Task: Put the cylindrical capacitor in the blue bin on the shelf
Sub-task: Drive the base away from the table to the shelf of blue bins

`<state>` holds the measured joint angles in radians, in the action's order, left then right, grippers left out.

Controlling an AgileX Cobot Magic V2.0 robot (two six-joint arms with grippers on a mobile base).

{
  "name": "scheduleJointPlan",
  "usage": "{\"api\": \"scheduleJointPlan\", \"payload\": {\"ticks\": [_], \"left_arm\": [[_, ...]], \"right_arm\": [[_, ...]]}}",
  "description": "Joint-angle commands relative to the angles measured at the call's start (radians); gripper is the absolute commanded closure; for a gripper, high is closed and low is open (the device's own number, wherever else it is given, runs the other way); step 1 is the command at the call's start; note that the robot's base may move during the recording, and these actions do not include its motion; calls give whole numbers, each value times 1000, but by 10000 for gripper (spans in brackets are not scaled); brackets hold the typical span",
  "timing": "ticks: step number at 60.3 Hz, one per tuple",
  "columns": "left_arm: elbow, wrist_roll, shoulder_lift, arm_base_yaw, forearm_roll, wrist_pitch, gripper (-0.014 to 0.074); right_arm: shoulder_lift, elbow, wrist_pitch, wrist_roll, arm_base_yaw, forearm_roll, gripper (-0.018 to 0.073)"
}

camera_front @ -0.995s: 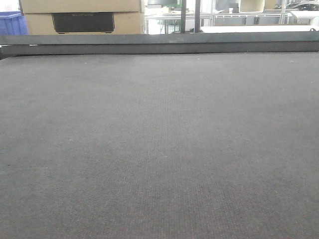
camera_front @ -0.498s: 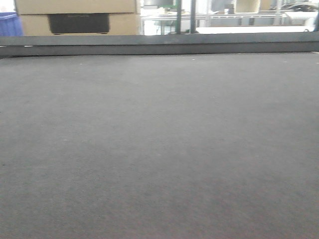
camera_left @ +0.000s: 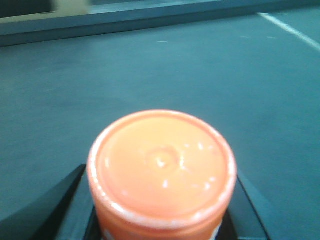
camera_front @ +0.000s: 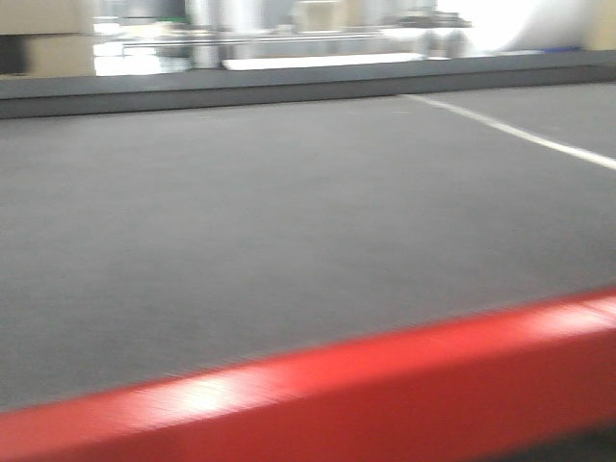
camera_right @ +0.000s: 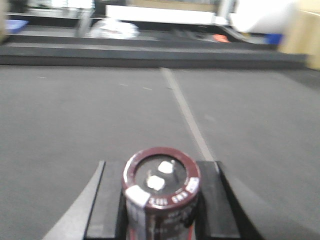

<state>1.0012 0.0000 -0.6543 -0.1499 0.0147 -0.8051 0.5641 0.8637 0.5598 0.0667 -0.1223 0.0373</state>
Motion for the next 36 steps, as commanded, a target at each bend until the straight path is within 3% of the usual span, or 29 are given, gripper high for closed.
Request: {"api": "scheduleJointPlan", "payload": {"ticks": [1, 36], "left_arm": [[0, 0, 5, -8, -5, 18, 707], [0, 0, 5, -8, -5, 36, 707]], "right_arm": [[-4, 9, -13, 2, 0, 0, 722], [-4, 9, -13, 2, 0, 0, 722]]}}
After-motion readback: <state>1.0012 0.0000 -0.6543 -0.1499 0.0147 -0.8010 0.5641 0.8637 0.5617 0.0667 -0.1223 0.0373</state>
